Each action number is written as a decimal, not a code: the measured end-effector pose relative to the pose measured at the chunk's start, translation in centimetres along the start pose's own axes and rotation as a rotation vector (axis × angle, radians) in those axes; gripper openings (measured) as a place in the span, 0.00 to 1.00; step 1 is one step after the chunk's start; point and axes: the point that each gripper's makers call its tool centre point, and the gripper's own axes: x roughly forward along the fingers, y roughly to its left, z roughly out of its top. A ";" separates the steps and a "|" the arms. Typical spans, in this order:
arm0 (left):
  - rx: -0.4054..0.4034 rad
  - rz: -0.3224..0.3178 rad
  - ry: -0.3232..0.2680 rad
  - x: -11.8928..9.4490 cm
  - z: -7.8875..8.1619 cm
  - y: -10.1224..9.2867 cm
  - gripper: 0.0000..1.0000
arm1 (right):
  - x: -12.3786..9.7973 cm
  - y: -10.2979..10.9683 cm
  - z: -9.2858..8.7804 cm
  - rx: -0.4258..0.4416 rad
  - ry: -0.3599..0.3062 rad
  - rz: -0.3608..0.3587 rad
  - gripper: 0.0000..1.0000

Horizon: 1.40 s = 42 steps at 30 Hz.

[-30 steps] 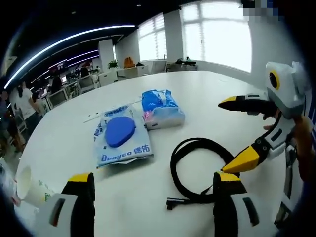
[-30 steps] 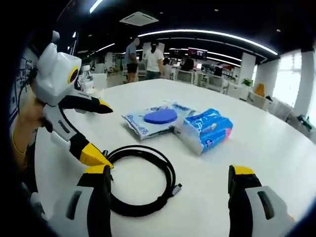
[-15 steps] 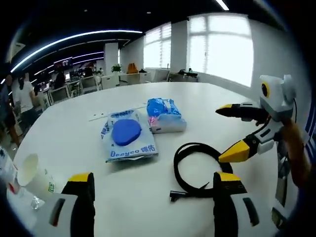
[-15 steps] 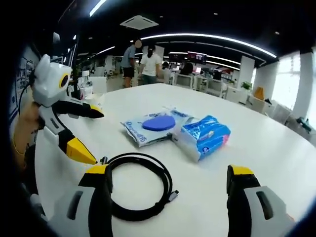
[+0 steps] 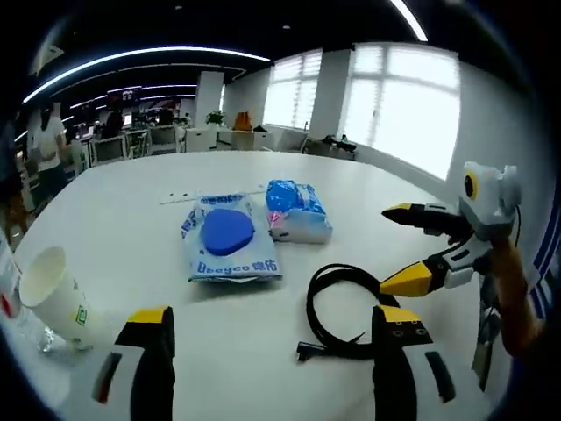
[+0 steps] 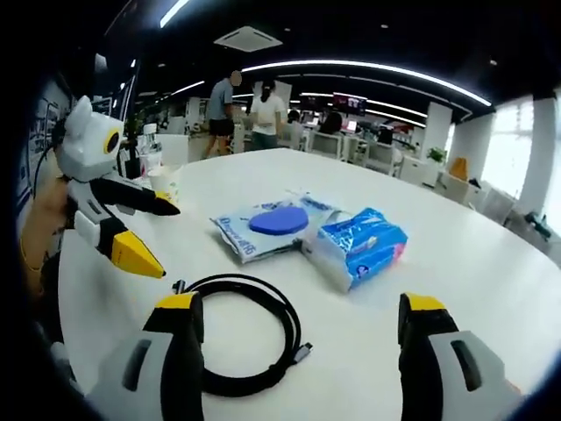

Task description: Arrange the tabletop items into an orderly group along one side of the table until the central work area is clear of visible clutter.

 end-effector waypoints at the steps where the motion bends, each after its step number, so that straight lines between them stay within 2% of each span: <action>1: -0.003 -0.002 -0.001 0.0 0.0 0.0 0.91 | 0.0 0.0 0.0 -0.001 0.001 0.001 0.87; 5: -0.007 0.011 0.003 -0.1 -0.1 0.3 0.85 | 0.0 -0.1 0.3 0.006 -0.014 -0.001 0.79; 9: -0.054 0.004 0.003 -0.2 -0.2 0.5 0.79 | 0.0 -0.6 1.0 0.019 -0.044 -0.006 0.77; 11: -0.089 -0.001 -0.006 -0.2 -0.1 0.5 0.78 | 0.0 -0.7 1.4 0.024 -0.063 -0.001 0.76; 15: -0.159 -0.027 -0.012 0.2 0.1 0.6 0.78 | 0.1 -0.9 1.5 0.015 -0.056 -0.002 0.74; 18: -0.153 -0.020 0.000 0.3 -0.1 0.6 0.77 | 0.1 -1.1 1.3 0.012 -0.051 -0.006 0.73; 23: -0.181 -0.027 -0.013 0.3 0.1 0.6 0.77 | 0.3 -1.2 1.5 0.018 -0.057 0.001 0.73; 33: -0.321 -0.082 -0.036 0.1 0.1 0.2 0.74 | 0.7 -1.0 2.1 0.050 -0.068 0.037 0.69; 39: -0.372 -0.077 -0.049 0.0 0.3 0.6 0.73 | 1.0 -0.9 2.9 0.082 -0.075 0.069 0.65; 40: -0.422 -0.081 -0.059 0.0 0.5 0.9 0.73 | 1.1 -0.8 3.4 0.100 -0.084 0.083 0.65; 42: -0.437 -0.085 -0.058 0.0 0.4 1.0 0.73 | 1.3 -0.7 3.9 0.113 -0.093 0.095 0.65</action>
